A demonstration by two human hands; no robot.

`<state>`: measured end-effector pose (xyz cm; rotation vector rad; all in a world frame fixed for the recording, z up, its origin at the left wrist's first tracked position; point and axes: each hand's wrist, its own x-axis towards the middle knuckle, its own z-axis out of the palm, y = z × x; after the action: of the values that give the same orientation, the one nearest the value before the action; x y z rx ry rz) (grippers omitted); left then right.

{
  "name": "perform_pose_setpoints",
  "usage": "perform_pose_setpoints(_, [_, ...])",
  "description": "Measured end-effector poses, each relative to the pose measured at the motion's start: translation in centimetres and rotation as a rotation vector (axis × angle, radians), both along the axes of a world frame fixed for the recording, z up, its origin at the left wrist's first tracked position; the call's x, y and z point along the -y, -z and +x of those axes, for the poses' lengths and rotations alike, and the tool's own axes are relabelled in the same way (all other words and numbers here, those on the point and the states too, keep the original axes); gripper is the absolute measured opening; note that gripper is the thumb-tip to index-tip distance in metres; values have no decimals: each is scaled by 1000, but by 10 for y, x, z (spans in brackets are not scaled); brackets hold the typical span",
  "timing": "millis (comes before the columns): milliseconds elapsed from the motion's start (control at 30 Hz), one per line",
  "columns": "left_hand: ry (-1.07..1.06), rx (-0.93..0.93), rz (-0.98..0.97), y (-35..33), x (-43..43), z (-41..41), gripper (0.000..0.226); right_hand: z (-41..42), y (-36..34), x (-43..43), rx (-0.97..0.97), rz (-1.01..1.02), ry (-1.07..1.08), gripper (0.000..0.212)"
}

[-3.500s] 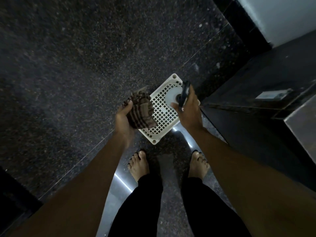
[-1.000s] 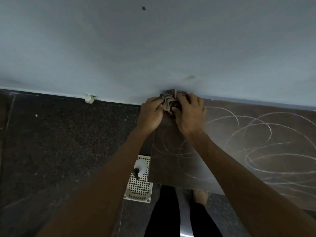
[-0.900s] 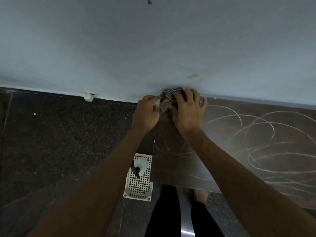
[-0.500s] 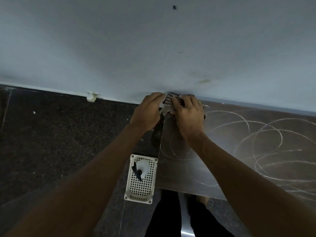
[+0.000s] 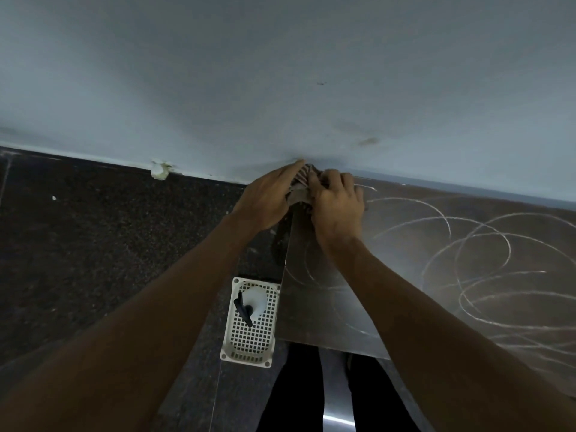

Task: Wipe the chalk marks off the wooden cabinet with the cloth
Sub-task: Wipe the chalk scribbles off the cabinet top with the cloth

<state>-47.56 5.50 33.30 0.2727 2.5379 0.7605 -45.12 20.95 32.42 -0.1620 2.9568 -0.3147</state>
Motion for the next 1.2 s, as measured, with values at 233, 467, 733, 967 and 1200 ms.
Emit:
perform_pose_setpoints(233, [74, -21, -83, 2, 3, -3, 82, 24, -2, -30, -72, 58, -334, 42])
perform_pose_setpoints(467, [121, -43, -124, -6, -1, -3, 82, -17, -15, -12, 48, 111, -49, 45])
perform_pose_setpoints(733, [303, -340, -265, 5, -2, 14, 69, 6, -5, -50, 18, 124, -92, 50])
perform_pose_setpoints(967, [344, -378, -310, 7, -1, 23, 82, 3, -4, -10, 10, 64, 75, 43])
perform_pose_setpoints(1200, [424, -244, -248, 6, -9, 17, 103, 27, -3, -55, 35, 107, -70, 50])
